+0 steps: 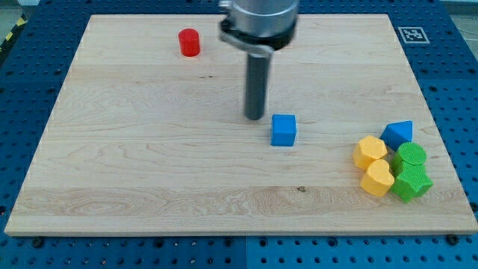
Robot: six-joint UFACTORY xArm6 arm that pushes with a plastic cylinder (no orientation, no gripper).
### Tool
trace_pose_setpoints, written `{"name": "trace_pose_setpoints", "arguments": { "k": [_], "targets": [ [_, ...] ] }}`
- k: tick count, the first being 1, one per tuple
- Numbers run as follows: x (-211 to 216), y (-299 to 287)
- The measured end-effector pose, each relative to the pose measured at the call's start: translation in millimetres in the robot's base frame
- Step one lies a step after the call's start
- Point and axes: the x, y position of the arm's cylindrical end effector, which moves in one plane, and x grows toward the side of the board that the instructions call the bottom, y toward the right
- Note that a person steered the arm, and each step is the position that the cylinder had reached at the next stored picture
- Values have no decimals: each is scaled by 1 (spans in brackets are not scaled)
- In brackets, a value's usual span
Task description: Push the blue cube into the yellow hexagon
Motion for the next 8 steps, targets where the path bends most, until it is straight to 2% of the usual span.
{"name": "trace_pose_setpoints", "arguments": {
  "k": [1, 2, 3, 4, 6, 8],
  "targets": [
    [4, -19],
    [36, 5],
    [38, 42],
    [12, 59],
    [4, 62],
    [4, 100]
  ]
}}
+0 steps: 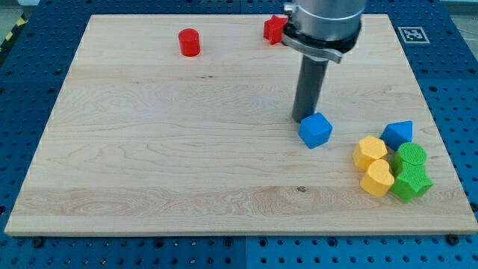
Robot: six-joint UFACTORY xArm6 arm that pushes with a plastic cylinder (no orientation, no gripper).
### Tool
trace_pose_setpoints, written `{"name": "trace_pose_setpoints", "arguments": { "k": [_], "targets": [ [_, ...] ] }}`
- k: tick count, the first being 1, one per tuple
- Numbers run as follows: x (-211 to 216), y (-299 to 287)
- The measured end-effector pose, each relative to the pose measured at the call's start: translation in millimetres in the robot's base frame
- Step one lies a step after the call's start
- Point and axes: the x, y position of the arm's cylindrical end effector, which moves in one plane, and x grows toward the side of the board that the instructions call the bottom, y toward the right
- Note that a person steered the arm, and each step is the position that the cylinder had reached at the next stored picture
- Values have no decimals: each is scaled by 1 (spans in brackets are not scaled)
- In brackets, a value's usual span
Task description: Push the blue cube into the yellow hexagon
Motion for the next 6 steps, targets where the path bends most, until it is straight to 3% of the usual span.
{"name": "trace_pose_setpoints", "arguments": {
  "k": [1, 2, 3, 4, 6],
  "targets": [
    [0, 7],
    [0, -33],
    [29, -54],
    [50, -41],
    [29, -22]
  ]
}}
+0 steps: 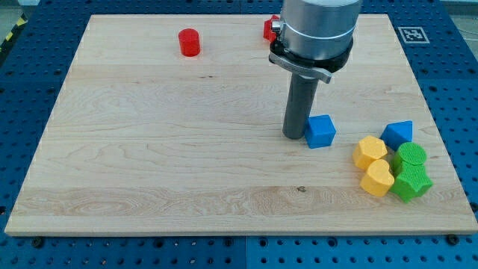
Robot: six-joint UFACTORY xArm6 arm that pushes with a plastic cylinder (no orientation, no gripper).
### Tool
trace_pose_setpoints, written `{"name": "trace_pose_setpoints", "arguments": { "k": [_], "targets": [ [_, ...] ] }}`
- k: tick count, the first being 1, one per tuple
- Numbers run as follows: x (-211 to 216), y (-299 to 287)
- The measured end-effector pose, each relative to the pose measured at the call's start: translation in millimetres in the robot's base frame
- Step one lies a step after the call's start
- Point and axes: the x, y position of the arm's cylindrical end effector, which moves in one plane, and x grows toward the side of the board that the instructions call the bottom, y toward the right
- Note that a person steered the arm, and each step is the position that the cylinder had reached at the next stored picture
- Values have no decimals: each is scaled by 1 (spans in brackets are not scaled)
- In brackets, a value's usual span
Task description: Push the blue cube into the yellow hexagon
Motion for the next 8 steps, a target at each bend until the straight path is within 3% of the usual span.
{"name": "trace_pose_setpoints", "arguments": {
  "k": [5, 8],
  "targets": [
    [0, 64],
    [0, 65]
  ]
}}
